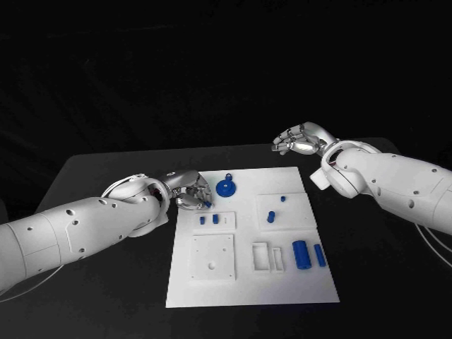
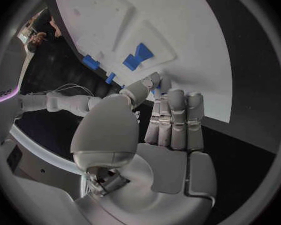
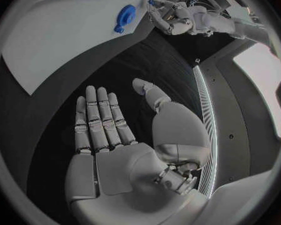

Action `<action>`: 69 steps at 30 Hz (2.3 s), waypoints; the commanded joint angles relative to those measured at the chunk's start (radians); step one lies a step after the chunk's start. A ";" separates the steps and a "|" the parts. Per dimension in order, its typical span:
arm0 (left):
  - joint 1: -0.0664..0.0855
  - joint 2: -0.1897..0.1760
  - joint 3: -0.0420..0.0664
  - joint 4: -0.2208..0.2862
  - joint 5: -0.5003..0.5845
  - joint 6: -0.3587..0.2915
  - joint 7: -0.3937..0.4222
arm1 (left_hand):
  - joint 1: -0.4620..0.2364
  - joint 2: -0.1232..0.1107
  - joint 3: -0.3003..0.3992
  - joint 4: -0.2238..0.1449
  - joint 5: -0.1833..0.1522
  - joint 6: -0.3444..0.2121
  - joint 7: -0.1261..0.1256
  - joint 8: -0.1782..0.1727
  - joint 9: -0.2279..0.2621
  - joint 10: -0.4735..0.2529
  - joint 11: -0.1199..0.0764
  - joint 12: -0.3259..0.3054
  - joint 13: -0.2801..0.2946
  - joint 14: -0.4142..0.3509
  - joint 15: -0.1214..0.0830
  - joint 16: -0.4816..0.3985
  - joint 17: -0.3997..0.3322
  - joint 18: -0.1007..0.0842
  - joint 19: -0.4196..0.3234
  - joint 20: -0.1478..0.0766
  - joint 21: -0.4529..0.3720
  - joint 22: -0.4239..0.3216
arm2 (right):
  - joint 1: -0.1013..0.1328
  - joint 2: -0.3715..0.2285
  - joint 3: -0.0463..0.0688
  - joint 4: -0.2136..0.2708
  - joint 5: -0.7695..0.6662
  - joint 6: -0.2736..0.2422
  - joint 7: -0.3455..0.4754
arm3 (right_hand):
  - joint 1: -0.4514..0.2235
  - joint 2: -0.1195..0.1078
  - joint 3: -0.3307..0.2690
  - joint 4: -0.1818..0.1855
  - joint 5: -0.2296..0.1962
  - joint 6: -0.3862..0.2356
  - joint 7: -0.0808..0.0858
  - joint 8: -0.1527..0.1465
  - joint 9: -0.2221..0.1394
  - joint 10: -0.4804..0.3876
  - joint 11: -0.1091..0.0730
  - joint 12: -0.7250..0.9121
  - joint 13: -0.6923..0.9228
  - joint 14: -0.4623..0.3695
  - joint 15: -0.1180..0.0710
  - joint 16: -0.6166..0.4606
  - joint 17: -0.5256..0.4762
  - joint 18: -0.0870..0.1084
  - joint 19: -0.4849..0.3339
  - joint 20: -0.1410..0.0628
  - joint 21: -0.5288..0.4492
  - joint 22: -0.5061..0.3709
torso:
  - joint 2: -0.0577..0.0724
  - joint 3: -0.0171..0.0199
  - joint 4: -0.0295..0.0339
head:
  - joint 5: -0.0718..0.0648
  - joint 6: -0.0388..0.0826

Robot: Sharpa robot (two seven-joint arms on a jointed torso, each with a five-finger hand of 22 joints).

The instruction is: Assemble the parts on the task board

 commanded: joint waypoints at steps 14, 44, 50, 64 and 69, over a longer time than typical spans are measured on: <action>-0.001 0.009 0.000 0.009 0.003 0.015 0.001 | -0.001 0.008 0.006 -0.001 0.003 0.008 0.003 0.003 0.001 0.007 -0.001 -0.006 0.000 0.000 -0.009 0.006 -0.002 0.026 0.002 -0.050 0.005 0.001 | 0.000 0.001 0.001 -0.001 0.001 0.008 0.008 | -0.002 0.007 0.002 0.000 0.006 -0.001 0.003 0.005 -0.001 0.007 -0.001 0.004 -0.001 -0.003 -0.002 -0.004 0.001 0.008 0.000 0.010 -0.005 0.002 | 0.000 0.0005 0.0003 | -0.001 -0.001; 0.000 0.020 -0.001 0.017 0.030 0.027 0.011 | -0.011 -0.006 0.003 0.001 -0.003 -0.015 0.013 -0.011 -0.006 -0.002 0.005 -0.028 0.007 -0.010 -0.003 0.007 -0.005 0.024 -0.004 -0.046 0.000 0.003 | 0.000 0.003 0.001 -0.002 0.001 0.009 0.008 | -0.003 0.008 0.002 0.000 0.007 -0.001 0.003 0.006 -0.002 0.008 -0.002 0.004 -0.001 -0.003 -0.002 -0.003 0.002 0.009 0.000 0.011 -0.006 0.003 | 0.000 -0.0003 0.0007 | -0.004 -0.005; 0.000 0.020 -0.001 0.013 0.030 0.018 0.008 | -0.011 -0.021 -0.001 -0.001 -0.003 -0.026 0.016 -0.017 -0.010 -0.001 0.005 -0.033 0.011 -0.014 -0.002 0.008 -0.005 0.024 -0.007 -0.044 -0.001 0.004 | 0.000 0.003 0.001 -0.003 0.001 0.009 0.008 | -0.003 0.008 0.001 0.000 0.007 -0.001 0.003 0.006 -0.002 0.008 -0.002 0.004 -0.001 -0.003 -0.002 -0.003 0.002 0.010 0.000 0.011 -0.006 0.003 | 0.000 -0.0001 0.0007 | -0.004 -0.003; 0.000 0.020 -0.001 0.015 0.031 0.019 0.013 | -0.006 -0.050 -0.004 -0.009 0.000 -0.054 0.027 -0.032 -0.017 -0.004 0.008 -0.046 0.018 -0.022 0.000 0.011 -0.006 0.023 -0.011 -0.042 -0.002 0.007 | 0.000 0.002 0.001 -0.003 0.001 0.009 0.008 | -0.003 0.008 0.002 0.000 0.007 -0.001 0.003 0.006 -0.002 0.008 -0.002 0.004 -0.001 -0.003 -0.002 -0.004 0.002 0.010 0.000 0.011 -0.006 0.003 | 0.000 -0.0001 0.0001 | -0.003 -0.004; 0.000 0.020 -0.001 0.016 0.035 0.020 0.019 | -0.004 -0.069 -0.007 -0.014 0.002 -0.061 0.029 -0.034 -0.019 -0.016 0.013 -0.057 0.018 -0.029 0.006 0.012 -0.007 0.023 -0.016 -0.039 -0.004 0.009 | 0.000 0.003 0.001 -0.003 0.001 0.009 0.008 | -0.003 0.008 0.002 0.000 0.007 -0.001 0.003 0.006 -0.002 0.008 -0.002 0.004 -0.001 -0.003 -0.002 -0.004 0.002 0.010 0.000 0.011 -0.006 0.003 | 0.000 0.0003 0.0002 | -0.004 -0.004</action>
